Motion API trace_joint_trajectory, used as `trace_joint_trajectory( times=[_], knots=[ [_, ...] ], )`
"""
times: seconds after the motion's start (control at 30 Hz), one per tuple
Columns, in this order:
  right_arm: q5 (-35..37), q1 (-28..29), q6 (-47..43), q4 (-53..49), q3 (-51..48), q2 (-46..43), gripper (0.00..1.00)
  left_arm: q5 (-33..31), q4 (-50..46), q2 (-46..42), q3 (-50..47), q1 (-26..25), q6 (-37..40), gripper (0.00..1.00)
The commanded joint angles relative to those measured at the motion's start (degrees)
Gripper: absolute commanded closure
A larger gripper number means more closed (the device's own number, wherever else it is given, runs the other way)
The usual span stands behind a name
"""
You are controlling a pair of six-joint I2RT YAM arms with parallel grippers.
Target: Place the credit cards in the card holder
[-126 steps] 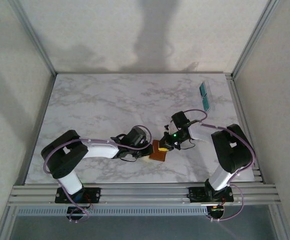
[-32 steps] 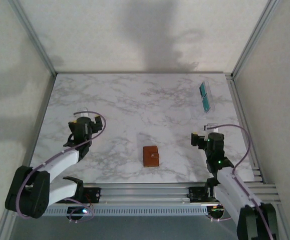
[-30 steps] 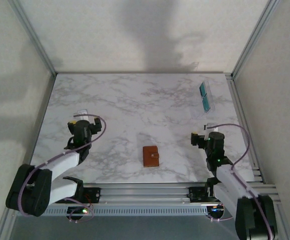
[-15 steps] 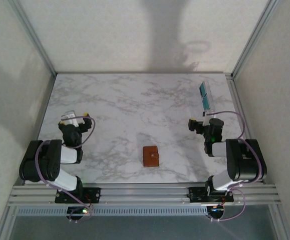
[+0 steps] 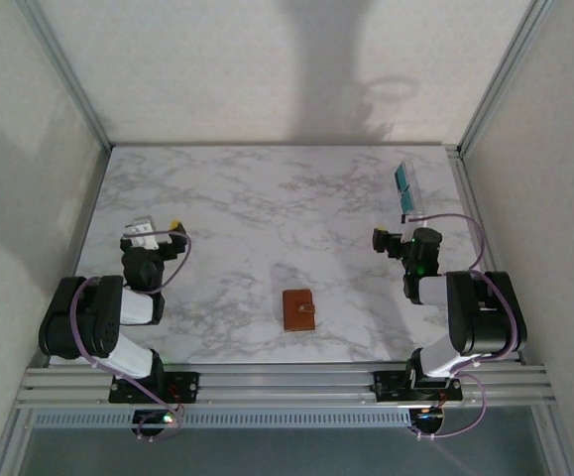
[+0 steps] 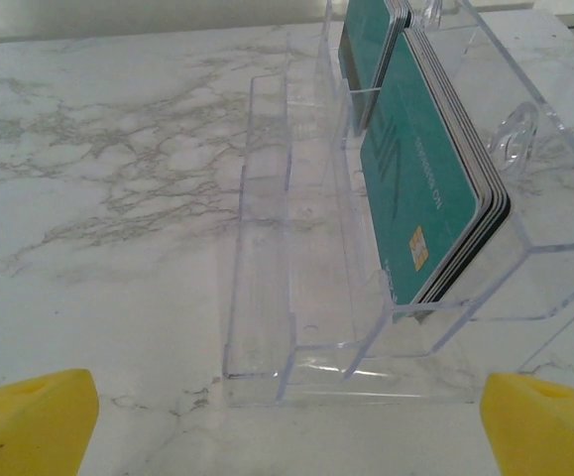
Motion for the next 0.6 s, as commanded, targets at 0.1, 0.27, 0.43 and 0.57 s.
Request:
trace_joint_trajectory(
  times=[0.1, 0.27, 0.43, 0.57],
  knots=[
    [1.15, 0.31, 0.02, -0.72, 0.79, 0.17, 0.01, -2.06, 0.58, 0.30, 0.69, -0.91, -0.42, 0.01],
    [1.13, 0.33, 0.02, -0.73, 0.90, 0.21, 0.01, -2.06, 0.56, 0.28, 0.72, -0.91, -0.38, 0.01],
    [1.18, 0.40, 0.02, -1.00, 0.97, 0.21, 0.01, -2.06, 0.58, 0.30, 0.69, -0.92, -0.38, 0.01],
    [1.15, 0.37, 0.02, -1.01, 0.99, 0.21, 0.01, -2.06, 0.58, 0.27, 0.67, -0.91, -0.38, 0.01]
  ],
)
